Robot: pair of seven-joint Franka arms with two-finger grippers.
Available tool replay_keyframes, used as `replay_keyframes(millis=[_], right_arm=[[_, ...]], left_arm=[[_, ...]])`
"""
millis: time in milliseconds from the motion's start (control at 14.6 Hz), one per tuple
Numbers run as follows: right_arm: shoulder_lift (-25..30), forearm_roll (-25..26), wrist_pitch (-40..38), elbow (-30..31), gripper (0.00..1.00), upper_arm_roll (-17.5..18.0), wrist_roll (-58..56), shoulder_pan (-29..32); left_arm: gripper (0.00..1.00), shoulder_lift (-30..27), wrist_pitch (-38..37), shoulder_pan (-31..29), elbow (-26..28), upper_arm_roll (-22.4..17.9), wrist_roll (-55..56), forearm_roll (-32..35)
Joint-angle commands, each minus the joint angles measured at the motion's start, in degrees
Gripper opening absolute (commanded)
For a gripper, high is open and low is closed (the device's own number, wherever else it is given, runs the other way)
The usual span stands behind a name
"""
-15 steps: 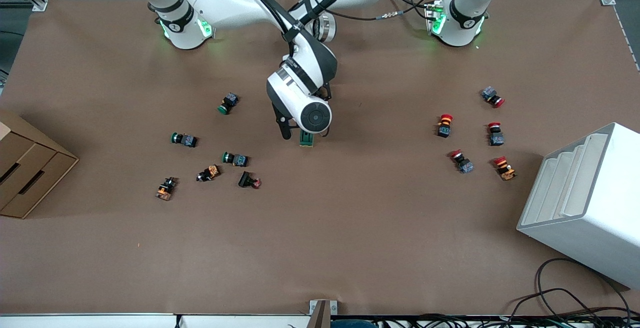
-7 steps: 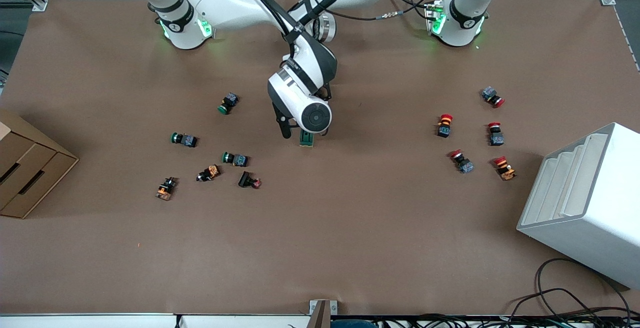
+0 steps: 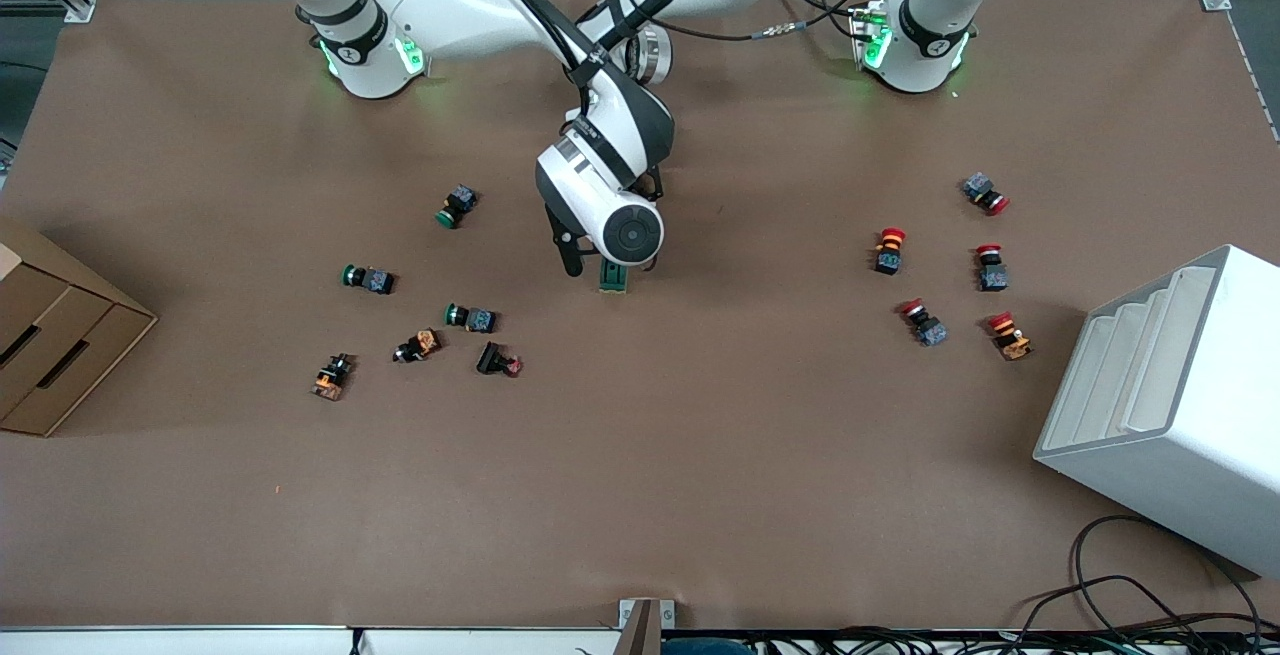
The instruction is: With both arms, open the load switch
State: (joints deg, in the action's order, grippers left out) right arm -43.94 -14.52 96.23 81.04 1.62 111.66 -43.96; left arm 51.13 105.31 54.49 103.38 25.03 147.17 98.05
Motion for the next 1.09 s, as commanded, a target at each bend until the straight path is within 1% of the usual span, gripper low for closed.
replay_keyframes(millis=[0,137,273,410,547,752,957,1025], right_arm=[[0.8,0.9,0.8,0.5,1.0,-0.3,-0.5,0.6],[1.8,1.5,0.7,0.0,1.0,-0.6,-5.1,2.1],[2.8,1.5,0.4,-1.1,1.0,-0.6,-10.1,5.3],[5.3,1.8,-1.0,-1.2,1.0,-0.7,-16.3,7.8],[7.4,3.8,-2.3,-0.9,1.0,-0.7,-23.2,10.2],[8.7,9.8,-5.4,-0.2,1.0,-0.7,-33.0,12.7],[10.4,10.7,-5.4,-0.2,1.0,-0.7,-48.8,20.2],[11.5,12.0,-5.8,-0.1,1.0,-0.7,-55.2,22.8]], left_arm=[[1.0,2.4,0.7,1.0,-1.2,-0.2,2.5,0.5],[1.0,2.4,0.7,1.0,-1.2,-0.2,3.0,0.5],[1.0,2.5,0.7,1.0,-1.2,-0.2,3.2,0.6],[1.0,2.5,0.7,1.0,-1.2,-0.2,3.2,0.6],[1.0,2.6,0.7,1.0,-1.2,-0.2,3.2,0.6],[1.0,2.6,0.7,1.0,-0.9,-0.6,3.1,1.5],[1.0,2.9,0.6,1.0,-1.3,-0.9,3.2,2.3],[1.0,2.9,0.6,1.0,-1.2,-0.9,3.2,2.2]])
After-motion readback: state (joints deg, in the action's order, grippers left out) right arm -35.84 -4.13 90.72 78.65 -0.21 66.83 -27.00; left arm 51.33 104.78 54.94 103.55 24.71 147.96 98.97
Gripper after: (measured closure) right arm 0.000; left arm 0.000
